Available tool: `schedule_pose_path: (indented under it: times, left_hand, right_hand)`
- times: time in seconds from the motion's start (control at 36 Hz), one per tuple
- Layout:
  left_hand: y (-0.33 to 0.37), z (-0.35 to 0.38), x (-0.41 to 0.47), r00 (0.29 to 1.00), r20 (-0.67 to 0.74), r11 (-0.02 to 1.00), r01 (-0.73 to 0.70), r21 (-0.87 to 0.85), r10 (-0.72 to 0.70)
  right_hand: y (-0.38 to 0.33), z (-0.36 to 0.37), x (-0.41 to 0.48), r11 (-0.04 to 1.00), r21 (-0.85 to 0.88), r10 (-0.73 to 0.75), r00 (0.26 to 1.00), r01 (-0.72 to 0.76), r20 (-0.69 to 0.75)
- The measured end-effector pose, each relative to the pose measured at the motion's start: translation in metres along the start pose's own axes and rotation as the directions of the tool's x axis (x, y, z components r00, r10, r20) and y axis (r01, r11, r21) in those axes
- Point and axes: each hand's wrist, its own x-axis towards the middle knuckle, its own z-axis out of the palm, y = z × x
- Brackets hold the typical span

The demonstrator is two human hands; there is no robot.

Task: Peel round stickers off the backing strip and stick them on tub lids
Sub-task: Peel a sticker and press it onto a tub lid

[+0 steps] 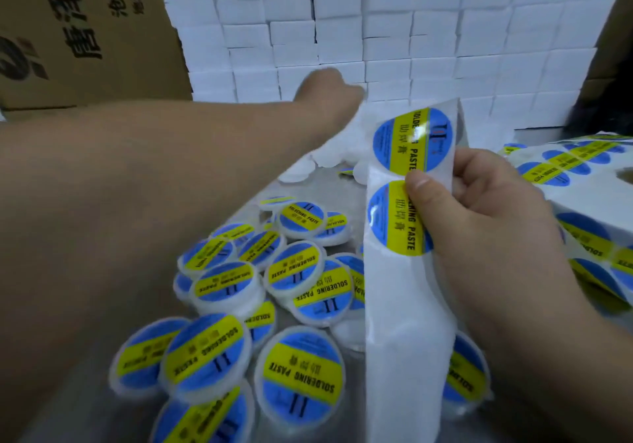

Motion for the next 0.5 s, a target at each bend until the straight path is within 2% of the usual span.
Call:
schedule_pose_path:
  times: [0.06, 0.11, 0.14, 0.17, 0.25, 0.31, 0.42, 0.5]
  left_hand:
    - [-0.001, -0.018, -0.01, 0.995, -0.005, 0.975, 0.095, -0.201, -0.098]
    - [-0.001, -0.04, -0.034, 0.982, 0.034, 0.904, 0.185, -0.386, -0.186]
    - [0.003, -0.048, -0.05, 0.982, 0.042, 0.879, 0.183, -0.44, -0.183]
    - [0.006, -0.055, -0.065, 0.992, 0.037, 0.882, 0.126, -0.453, -0.123]
    - [0.012, -0.073, -0.122, 0.992, 0.024, 0.966, -0.111, -0.234, 0.12]
    - [0.014, -0.079, -0.158, 0.963, 0.036, 0.962, -0.262, -0.071, 0.265]
    - [0.014, -0.068, -0.203, 0.919, 0.114, 0.907, -0.391, 0.156, 0.377]
    - [0.01, -0.056, -0.208, 0.929, 0.085, 0.902, -0.369, 0.223, 0.359]
  right_hand:
    - [-0.001, 0.001, 0.0, 1.0, -0.005, 0.008, 1.0, -0.008, 0.0]
    - [0.0, 0.001, 0.001, 1.0, -0.024, 0.015, 1.0, -0.014, 0.024]
    - [0.001, 0.001, 0.001, 0.999, -0.033, 0.026, 0.999, -0.025, 0.03]
    - [0.002, 0.001, 0.002, 0.999, -0.04, 0.036, 0.999, -0.034, 0.03]
    - [0.001, 0.002, 0.001, 0.997, -0.052, 0.056, 0.998, -0.054, 0.031]
    - [-0.001, 0.003, 0.001, 0.997, -0.065, 0.052, 0.998, -0.05, 0.037]
    - [-0.003, 0.002, -0.001, 0.998, -0.043, 0.041, 0.994, -0.037, 0.101]
    - [-0.004, 0.004, -0.001, 0.997, 0.019, 0.067, 0.989, -0.07, 0.13]
